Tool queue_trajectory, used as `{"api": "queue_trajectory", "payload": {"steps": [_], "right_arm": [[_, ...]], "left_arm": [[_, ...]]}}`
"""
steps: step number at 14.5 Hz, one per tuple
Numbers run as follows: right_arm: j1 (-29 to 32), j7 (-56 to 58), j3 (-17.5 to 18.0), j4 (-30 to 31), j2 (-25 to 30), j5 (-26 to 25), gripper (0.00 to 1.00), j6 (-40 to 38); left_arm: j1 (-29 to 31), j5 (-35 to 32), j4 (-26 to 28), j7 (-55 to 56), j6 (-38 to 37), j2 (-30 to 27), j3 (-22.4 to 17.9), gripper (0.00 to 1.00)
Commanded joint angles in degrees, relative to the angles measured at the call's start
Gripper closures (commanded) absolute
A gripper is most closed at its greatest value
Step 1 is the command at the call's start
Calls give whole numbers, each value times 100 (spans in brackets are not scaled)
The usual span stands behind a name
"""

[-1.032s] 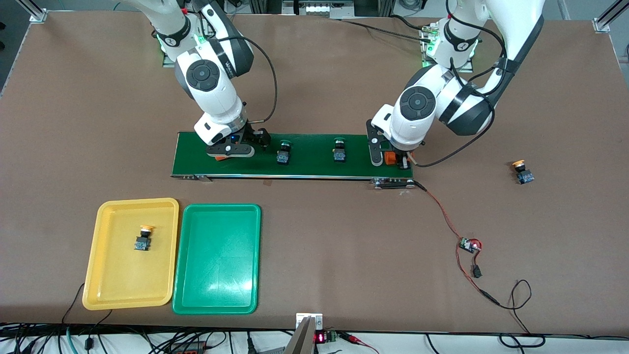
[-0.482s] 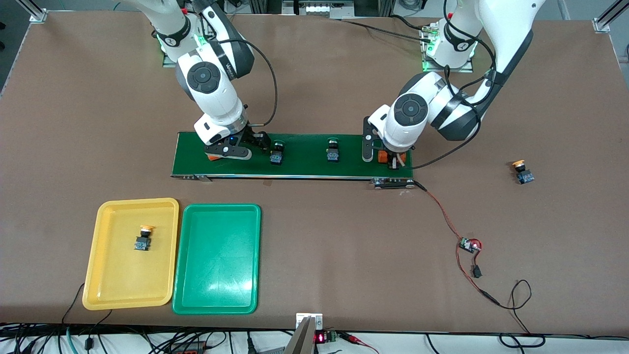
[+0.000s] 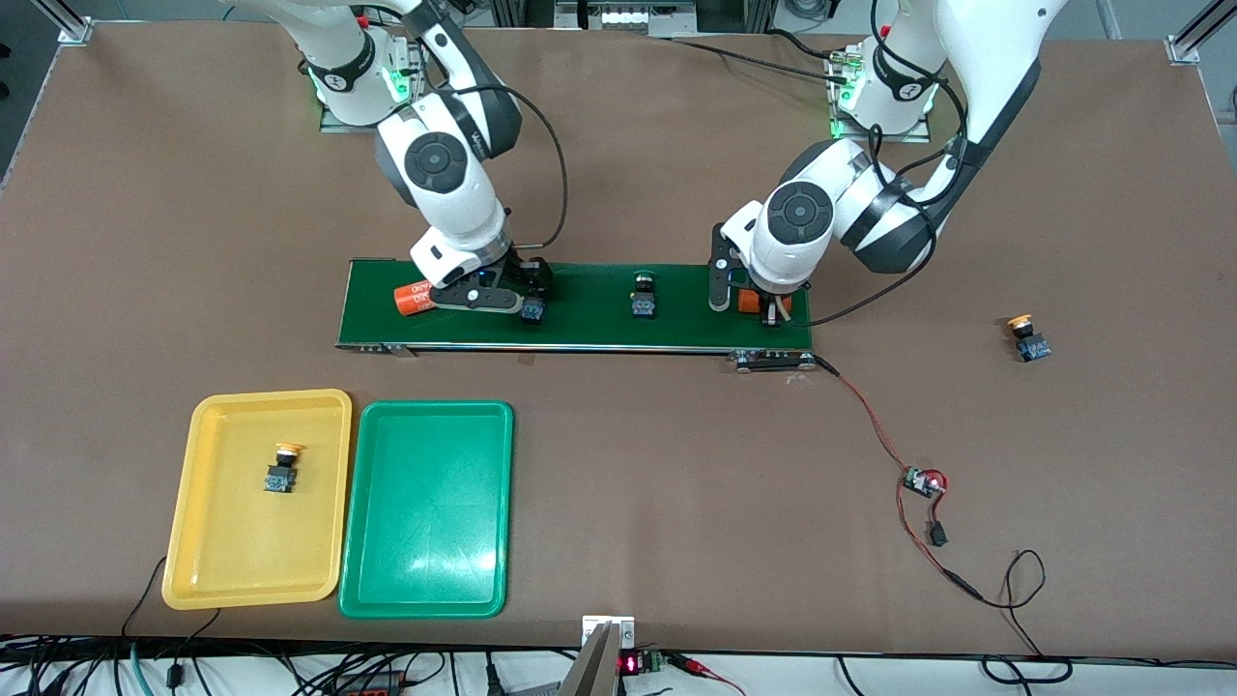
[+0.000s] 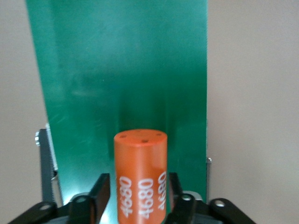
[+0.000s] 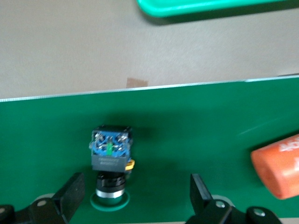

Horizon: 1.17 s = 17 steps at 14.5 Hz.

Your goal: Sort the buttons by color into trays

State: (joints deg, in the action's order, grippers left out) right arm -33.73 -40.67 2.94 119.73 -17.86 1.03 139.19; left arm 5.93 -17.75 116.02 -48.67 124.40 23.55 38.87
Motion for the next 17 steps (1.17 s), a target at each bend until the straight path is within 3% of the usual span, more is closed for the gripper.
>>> {"api": "queue_trajectory", "payload": {"steps": [1, 4, 6, 8, 9, 11, 12, 15, 17], "right_arm": [[-55, -90, -48, -134, -130, -33, 0, -15], [-125, -55, -48, -134, -375, -112, 0, 20], [-213, -64, -48, -134, -482, -305, 12, 38], [-196, -46, -48, -151, -482, -323, 35, 81], [-187, -37, -48, -195, -482, -323, 52, 64], [-99, 42, -57, -353, -421, -323, 77, -41], [-81, 42, -92, -493, -351, -314, 85, -276], [173, 173, -101, -1737, -359, -314, 88, -1724], [401, 550, -101, -2259, -376, -314, 88, -2141]], "left_arm": [[450, 507, 62, -99, -48, -762, 15, 0], [1477, 623, 62, -117, -126, -1097, -55, 0], [2076, 553, 0, -649, -355, -1089, -204, 0], [2175, 553, -18, -794, -364, -1054, -1132, 0], [2193, 597, -26, -776, -347, -967, -1493, 0], [2525, 623, -122, -453, -338, -783, -1830, 0], [2814, 623, -158, 106, -338, -634, -1927, 0], [3098, 615, -246, 1944, -329, -281, -2173, 0], [3098, 606, -246, 3025, -329, -141, -2226, 0]]}}
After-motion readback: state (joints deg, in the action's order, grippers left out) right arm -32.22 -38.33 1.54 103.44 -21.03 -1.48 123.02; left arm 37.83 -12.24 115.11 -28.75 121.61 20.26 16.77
